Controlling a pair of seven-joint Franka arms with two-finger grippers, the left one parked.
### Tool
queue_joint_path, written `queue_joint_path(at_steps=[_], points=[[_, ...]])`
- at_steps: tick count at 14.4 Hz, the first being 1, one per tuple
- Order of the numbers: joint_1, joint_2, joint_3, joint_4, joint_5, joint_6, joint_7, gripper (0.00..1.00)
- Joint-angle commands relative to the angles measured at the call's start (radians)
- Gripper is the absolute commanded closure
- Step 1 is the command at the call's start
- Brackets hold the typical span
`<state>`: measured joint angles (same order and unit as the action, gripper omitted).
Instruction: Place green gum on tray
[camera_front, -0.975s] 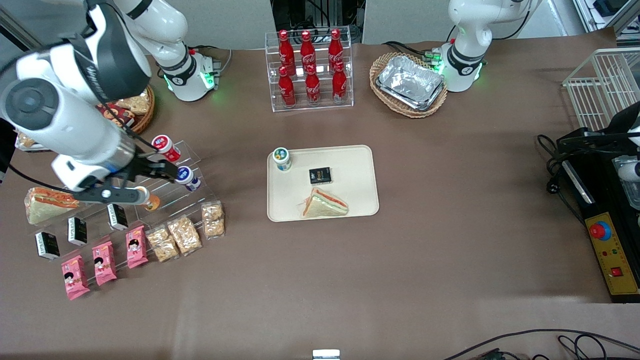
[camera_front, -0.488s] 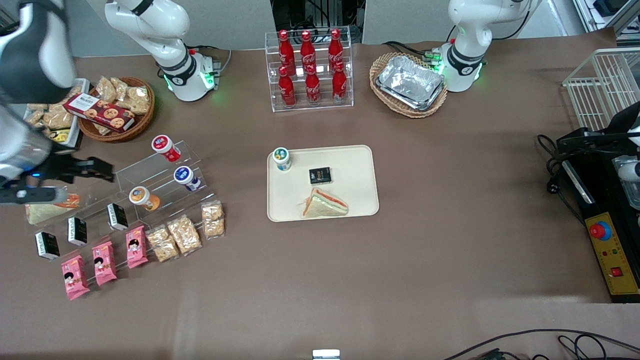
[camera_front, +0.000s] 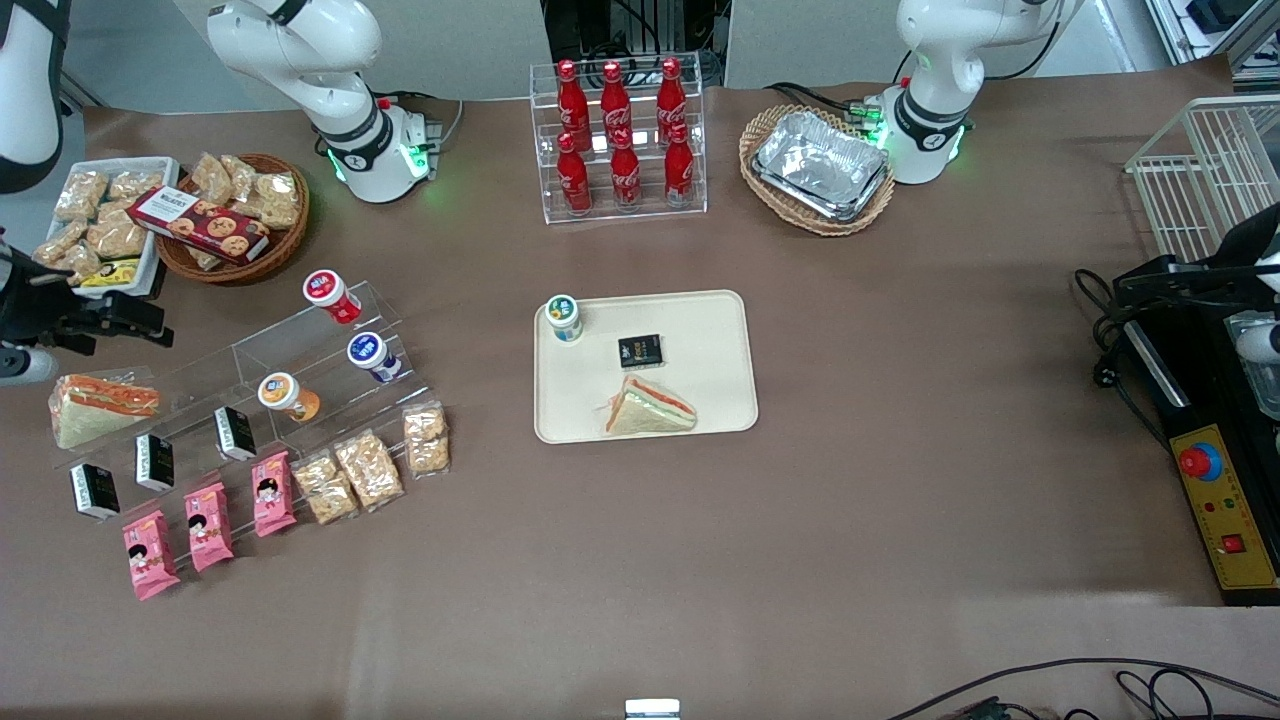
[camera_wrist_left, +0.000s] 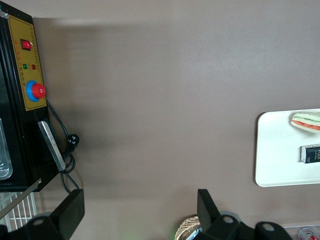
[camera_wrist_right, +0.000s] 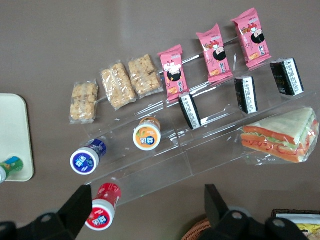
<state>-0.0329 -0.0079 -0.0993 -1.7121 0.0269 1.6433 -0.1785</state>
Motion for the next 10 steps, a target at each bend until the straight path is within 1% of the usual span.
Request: queue_joint_path(at_steps=[1, 3, 6, 10], points=[[0.014, -0.072, -0.013, -0.067, 0.021, 0.009, -0.01, 0.0], [0.015, -0.069, -0.01, -0.073, 0.021, 0.018, -0.009, 0.0], [0.015, -0.029, -0.01, -0.034, 0.024, 0.023, 0.004, 0.0], [0.016, -0.029, -0.008, -0.035, 0.024, 0.013, 0.016, 0.0]])
